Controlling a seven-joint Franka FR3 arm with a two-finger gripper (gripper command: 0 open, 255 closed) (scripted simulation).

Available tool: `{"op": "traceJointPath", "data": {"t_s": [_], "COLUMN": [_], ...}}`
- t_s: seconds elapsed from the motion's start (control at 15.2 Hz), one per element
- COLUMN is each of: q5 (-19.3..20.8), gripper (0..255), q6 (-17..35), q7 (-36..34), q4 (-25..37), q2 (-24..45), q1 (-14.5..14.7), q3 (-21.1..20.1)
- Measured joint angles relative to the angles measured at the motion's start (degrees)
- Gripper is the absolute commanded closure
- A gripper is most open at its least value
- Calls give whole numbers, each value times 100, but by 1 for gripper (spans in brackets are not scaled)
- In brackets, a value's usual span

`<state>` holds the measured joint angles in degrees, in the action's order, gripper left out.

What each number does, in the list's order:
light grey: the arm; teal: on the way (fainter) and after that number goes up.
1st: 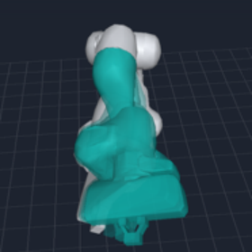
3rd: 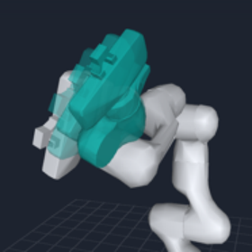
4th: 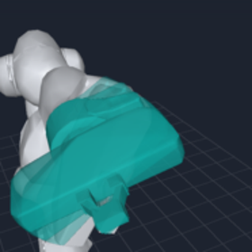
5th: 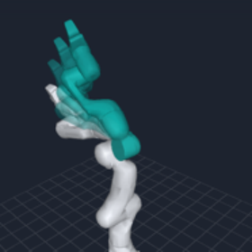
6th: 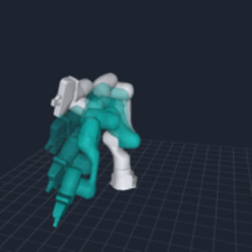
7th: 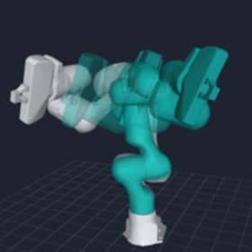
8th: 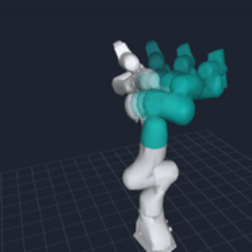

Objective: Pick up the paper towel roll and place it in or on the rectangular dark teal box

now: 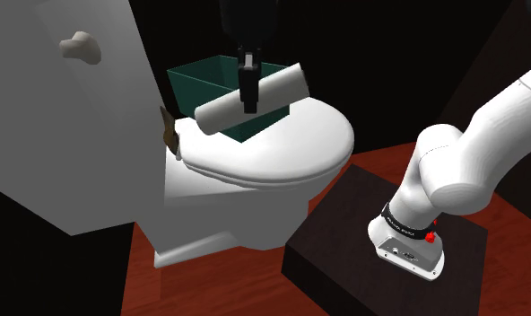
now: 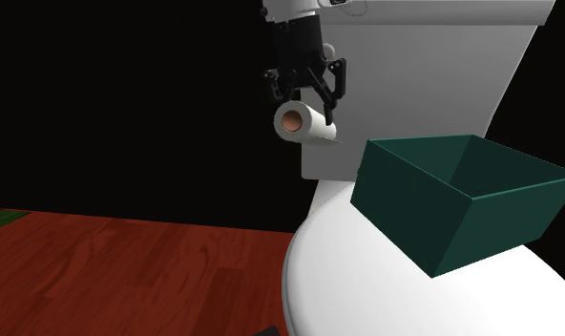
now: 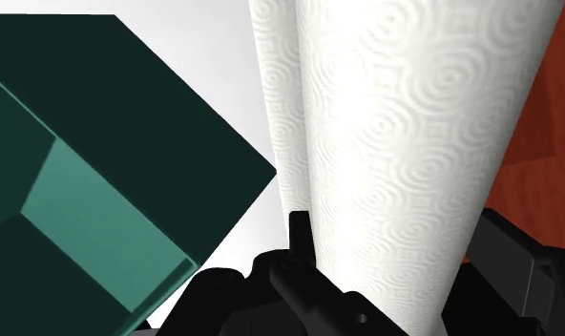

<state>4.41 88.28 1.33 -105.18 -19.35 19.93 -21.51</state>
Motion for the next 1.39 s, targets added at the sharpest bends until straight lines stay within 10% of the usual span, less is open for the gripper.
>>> {"op": "traceJointPath", "data": {"t_s": [1.39], "q5": [511], "gripper": [255], "q6": [-349], "q7": [1508], "q4": [1899], "q2": [1381], "q1": [-666], "q3": [847]}}
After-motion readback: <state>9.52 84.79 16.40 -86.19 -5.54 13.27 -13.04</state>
